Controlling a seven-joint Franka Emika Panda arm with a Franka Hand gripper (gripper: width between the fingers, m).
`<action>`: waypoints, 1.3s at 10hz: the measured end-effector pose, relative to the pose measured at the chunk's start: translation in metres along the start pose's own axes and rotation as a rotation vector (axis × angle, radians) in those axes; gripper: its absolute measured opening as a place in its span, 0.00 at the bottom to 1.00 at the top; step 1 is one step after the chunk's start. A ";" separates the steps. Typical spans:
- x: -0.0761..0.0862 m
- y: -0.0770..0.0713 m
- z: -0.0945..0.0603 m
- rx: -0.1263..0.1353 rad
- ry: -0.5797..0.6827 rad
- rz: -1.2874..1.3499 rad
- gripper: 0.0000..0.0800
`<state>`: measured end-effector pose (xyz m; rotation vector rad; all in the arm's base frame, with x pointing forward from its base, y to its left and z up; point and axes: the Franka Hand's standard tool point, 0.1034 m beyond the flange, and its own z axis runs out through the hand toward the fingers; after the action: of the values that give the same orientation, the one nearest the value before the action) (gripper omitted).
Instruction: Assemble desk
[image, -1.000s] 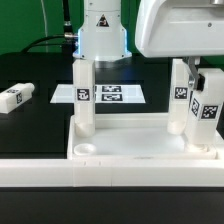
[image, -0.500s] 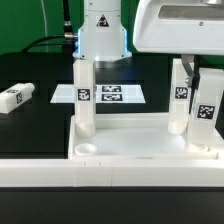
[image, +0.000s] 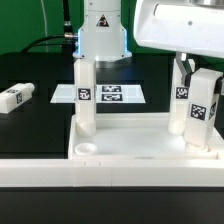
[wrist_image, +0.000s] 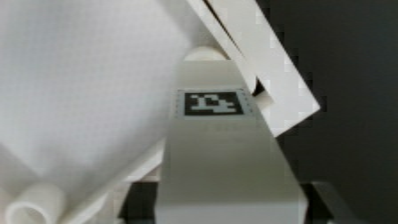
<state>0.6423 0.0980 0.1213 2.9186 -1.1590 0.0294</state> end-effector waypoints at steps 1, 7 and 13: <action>0.000 0.000 0.000 0.000 0.000 0.051 0.36; 0.001 0.003 0.001 -0.002 -0.007 0.527 0.36; -0.001 0.001 0.001 -0.003 -0.005 0.481 0.76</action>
Offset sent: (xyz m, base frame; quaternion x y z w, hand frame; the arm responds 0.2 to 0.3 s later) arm -0.0018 0.0059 -0.0012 0.0008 -0.0289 0.1735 0.9844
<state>0.6409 0.0985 0.1207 2.5622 -1.8227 0.0200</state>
